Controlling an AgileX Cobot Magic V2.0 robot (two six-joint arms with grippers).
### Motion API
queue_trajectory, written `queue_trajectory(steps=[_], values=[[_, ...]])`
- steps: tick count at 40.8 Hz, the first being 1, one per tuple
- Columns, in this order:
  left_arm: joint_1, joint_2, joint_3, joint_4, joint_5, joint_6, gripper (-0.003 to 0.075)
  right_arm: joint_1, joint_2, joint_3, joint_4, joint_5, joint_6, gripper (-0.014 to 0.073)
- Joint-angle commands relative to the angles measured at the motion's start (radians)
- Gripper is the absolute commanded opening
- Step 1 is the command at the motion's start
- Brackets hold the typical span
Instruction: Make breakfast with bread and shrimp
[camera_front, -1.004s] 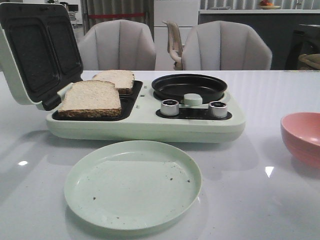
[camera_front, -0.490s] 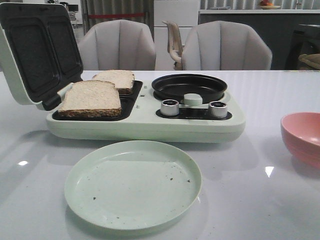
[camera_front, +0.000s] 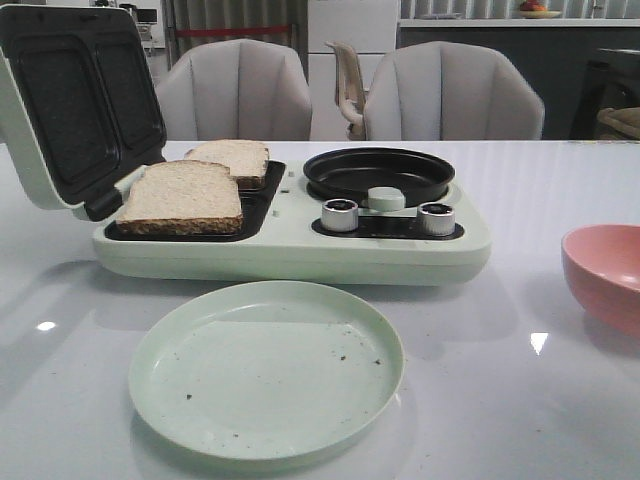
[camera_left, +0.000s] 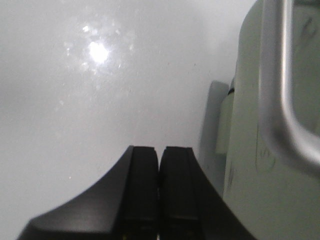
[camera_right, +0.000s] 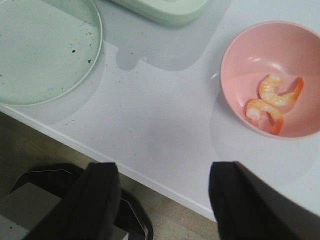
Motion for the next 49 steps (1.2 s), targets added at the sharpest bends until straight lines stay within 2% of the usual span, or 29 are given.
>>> queue_trajectory(steps=[1,6,13,25,34,40,49], values=[[-0.001,0.012,-0.058,-0.122,-0.090,0.009,0.0101,-0.006,-0.005,-0.026,-0.008,-0.059,0.003,0.0504],[-0.016,0.060,-0.073,-0.211,-0.094,0.026,0.0101,-0.006,-0.005,-0.026,-0.008,-0.059,0.003,0.0504],[-0.052,0.068,-0.074,-0.320,-0.085,0.131,0.0101,-0.006,-0.005,-0.026,-0.008,-0.059,0.003,0.0504],[-0.076,0.064,-0.076,-0.578,0.070,0.354,0.0101,-0.006,-0.005,-0.026,-0.008,-0.059,0.003,0.0504],[-0.146,0.005,-0.074,-0.463,0.089,0.357,0.0102,-0.006,-0.005,-0.026,-0.008,-0.059,0.003,0.0504],[-0.245,-0.066,-0.050,-0.382,0.083,0.357,0.0102,-0.006,-0.005,-0.026,-0.008,-0.059,0.003,0.0504],[-0.424,-0.198,0.085,-0.289,0.006,0.359,0.0102,-0.006,-0.005,-0.026,-0.008,-0.059,0.003,0.0504]])
